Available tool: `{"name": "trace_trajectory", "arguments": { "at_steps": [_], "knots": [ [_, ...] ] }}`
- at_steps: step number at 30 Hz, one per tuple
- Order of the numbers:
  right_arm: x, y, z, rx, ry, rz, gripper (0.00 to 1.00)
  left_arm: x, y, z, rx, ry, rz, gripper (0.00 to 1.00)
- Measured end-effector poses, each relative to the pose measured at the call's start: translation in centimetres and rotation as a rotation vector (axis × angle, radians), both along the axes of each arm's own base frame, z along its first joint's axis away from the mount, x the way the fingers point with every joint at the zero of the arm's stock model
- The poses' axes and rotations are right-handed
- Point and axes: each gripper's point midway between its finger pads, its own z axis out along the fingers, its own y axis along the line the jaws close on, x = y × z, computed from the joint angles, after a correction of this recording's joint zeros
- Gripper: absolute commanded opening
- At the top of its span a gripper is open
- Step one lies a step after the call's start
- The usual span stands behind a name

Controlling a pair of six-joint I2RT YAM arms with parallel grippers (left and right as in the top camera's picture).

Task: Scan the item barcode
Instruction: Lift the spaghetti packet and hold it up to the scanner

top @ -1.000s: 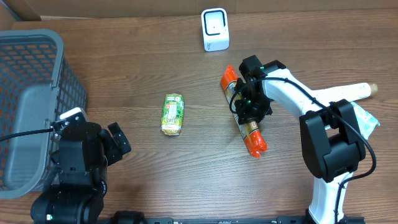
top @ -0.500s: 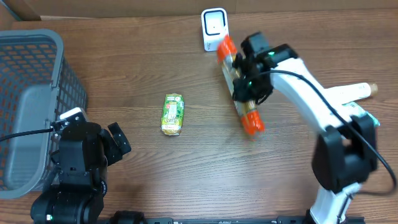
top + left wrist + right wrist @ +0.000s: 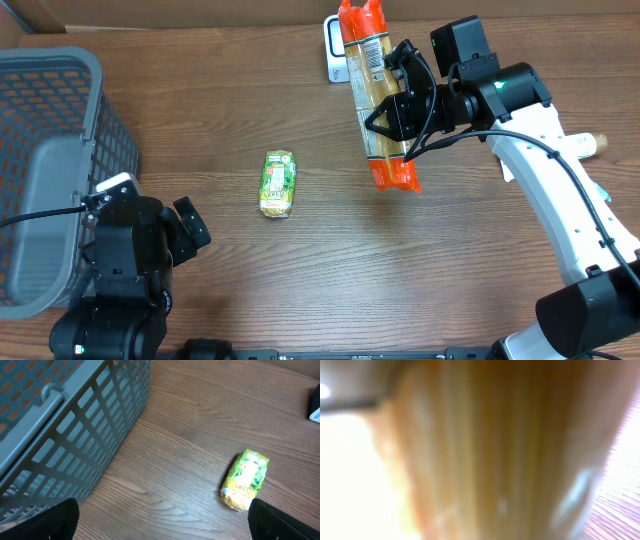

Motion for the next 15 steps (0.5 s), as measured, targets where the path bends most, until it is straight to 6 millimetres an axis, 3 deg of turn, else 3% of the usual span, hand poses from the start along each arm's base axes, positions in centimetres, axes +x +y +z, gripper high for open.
{"name": "trace_trajectory", "arguments": {
  "at_steps": [10, 15],
  "knots": [
    [-0.1, 1.7, 2.3, 0.124, -0.003, 0.034, 0.03, 0.0, 0.0, 0.0, 0.000, 0.000, 0.000, 0.99],
    [2.6, 1.1, 5.7, 0.071, -0.155, -0.054, 0.04, 0.0, 0.0, 0.0, 0.000, 0.000, 0.000, 0.99]
  ]
}}
